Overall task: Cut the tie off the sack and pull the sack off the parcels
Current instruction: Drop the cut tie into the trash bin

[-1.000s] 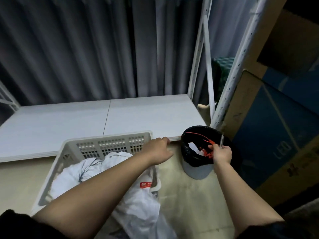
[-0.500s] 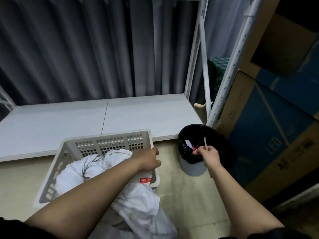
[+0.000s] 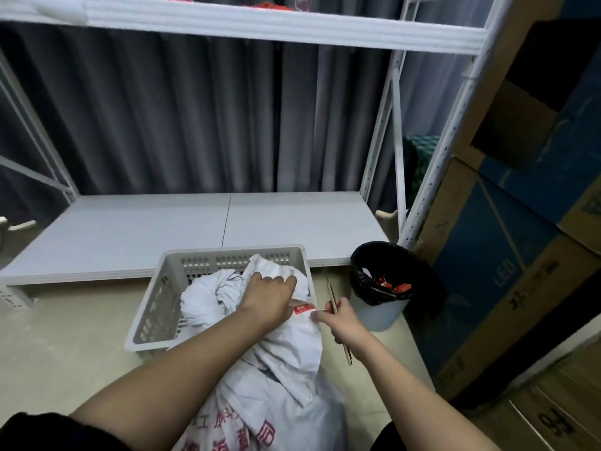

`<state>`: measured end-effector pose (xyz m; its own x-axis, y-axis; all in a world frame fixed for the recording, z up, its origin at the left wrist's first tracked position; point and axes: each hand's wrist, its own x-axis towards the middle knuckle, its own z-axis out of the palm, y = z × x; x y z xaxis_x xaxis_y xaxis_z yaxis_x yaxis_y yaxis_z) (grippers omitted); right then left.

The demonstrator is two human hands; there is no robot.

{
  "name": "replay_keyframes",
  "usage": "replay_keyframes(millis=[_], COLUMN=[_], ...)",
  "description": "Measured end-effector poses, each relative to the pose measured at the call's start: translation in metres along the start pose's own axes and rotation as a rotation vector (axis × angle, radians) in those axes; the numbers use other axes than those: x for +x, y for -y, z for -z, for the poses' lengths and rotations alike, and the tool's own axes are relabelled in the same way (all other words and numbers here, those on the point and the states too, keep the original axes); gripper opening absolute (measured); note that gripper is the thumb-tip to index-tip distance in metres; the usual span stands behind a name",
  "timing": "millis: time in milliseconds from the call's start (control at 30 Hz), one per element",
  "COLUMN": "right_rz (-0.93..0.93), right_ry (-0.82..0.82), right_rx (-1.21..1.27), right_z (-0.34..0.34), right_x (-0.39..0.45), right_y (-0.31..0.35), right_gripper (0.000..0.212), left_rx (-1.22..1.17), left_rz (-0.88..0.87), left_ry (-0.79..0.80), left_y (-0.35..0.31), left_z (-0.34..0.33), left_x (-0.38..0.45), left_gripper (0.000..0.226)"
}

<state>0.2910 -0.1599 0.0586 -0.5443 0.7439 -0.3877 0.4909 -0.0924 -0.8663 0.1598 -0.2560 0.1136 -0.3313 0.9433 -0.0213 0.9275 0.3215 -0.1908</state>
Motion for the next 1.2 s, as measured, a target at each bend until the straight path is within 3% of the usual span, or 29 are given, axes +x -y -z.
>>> replay_keyframes(millis=[200,433,567,667,767,933,1033,1067,1133,1200], right_rz=[0.185,0.537,0.644,0.704,0.723,0.712,0.630,0.593,0.585,0.570], right_ry=[-0.145,-0.249,-0.247,-0.162,-0.086,-0.044,-0.007,-0.024,-0.062,-0.071], right_rx=[-0.001,0.026,-0.051,-0.004,-0.038,-0.031,0.035,0.019,-0.131,-0.309], right_z=[-0.018,-0.038,-0.057,-0.066,-0.072,-0.070,-0.059,-0.054,-0.040,-0.025], right_x=[-0.020,-0.057,-0.081,-0.098,-0.107,-0.113,-0.114,-0.112,-0.108,-0.107], right_y=[0.013,0.070,0.091,0.098,0.099,0.093,0.093,0.092,0.089,0.090], right_gripper=[0.037,0.030,0.026,0.027,0.029,0.028,0.015,0.022,0.041,0.035], left_rx=[-0.290,-0.426,-0.914,-1.020,-0.952,-1.169,-1.228,-1.252,-1.299,-1.342], left_rz=[0.189,0.071,0.150,0.317,0.372,0.292,0.223,0.214,0.223,0.234], left_ry=[-0.057,0.055,0.006,0.038,0.057,-0.038,-0.061,-0.069,-0.077,-0.067], left_y=[0.033,0.077,0.087,0.087,0.083,0.090,0.096,0.098,0.099,0.100], left_z=[0.024,0.054,0.069,0.067,0.059,0.060,0.056,0.054,0.050,0.049], left_x=[-0.024,-0.039,-0.041,-0.040,-0.039,-0.040,-0.044,-0.046,-0.046,-0.046], left_gripper=[0.030,0.044,0.017,0.040,0.043,0.040,0.043,0.043,0.044,0.044])
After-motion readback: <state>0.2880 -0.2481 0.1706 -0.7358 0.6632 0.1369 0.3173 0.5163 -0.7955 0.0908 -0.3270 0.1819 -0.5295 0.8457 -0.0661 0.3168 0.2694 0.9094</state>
